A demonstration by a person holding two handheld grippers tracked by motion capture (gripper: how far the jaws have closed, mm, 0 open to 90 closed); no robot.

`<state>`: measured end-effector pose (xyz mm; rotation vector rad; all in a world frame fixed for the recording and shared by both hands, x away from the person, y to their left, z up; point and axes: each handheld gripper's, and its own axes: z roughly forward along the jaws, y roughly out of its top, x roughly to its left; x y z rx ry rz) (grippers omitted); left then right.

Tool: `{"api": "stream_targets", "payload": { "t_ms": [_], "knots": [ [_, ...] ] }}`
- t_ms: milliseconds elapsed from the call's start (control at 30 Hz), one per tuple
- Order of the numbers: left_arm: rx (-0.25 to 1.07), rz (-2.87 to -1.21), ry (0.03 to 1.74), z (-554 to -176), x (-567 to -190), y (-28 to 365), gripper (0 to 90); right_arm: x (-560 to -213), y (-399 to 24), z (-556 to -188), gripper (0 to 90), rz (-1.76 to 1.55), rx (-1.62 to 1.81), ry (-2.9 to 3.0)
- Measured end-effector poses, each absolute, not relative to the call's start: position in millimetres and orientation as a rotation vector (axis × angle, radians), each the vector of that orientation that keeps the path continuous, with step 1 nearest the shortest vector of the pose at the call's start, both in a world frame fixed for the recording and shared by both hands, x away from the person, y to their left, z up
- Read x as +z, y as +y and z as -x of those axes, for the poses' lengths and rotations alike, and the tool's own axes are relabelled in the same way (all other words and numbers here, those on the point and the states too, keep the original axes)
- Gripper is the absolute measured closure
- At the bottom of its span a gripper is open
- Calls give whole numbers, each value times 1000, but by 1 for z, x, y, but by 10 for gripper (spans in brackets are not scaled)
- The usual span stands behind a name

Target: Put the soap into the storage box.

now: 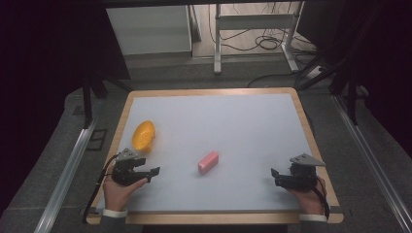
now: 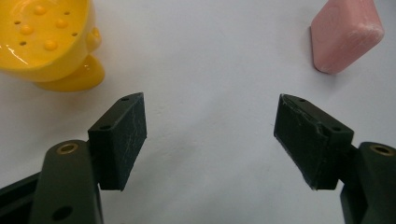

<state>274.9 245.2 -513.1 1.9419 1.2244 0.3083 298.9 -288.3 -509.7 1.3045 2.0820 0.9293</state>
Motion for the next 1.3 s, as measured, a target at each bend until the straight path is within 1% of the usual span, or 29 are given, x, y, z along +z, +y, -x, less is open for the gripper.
{"api": "stream_targets", "payload": {
  "t_ms": [67, 100, 300, 400, 567, 1000, 1167, 1300],
  "knots": [
    [307, -1943, 1218, -274, -512, 246, 269, -509, -289, -298, 82, -1311, 939, 2068],
    [306, -1939, 1220, -273, -512, 246, 272, -507, -290, -296, 97, -1296, 948, 2046],
    [318, -1945, 1234, -272, -508, 249, 271, -503, -291, -294, 101, -1291, 966, 2029],
    [337, -1962, 1218, -272, -501, 246, 270, -504, -293, -295, 102, -1296, 966, 2031],
    [322, -1982, 1202, -274, -494, 236, 267, -503, -297, -294, 101, -1304, 968, 2023],
    [316, -1984, 1153, -281, -472, 222, 297, -505, -296, -294, 101, -1303, 947, 2031],
    [335, -2044, 1138, -284, -468, 212, 272, -504, -294, -294, 102, -1297, 940, 2035],
    [322, -2080, 1134, -289, -468, 205, 270, -504, -292, -294, 101, -1293, 936, 2035]
  ]
}}
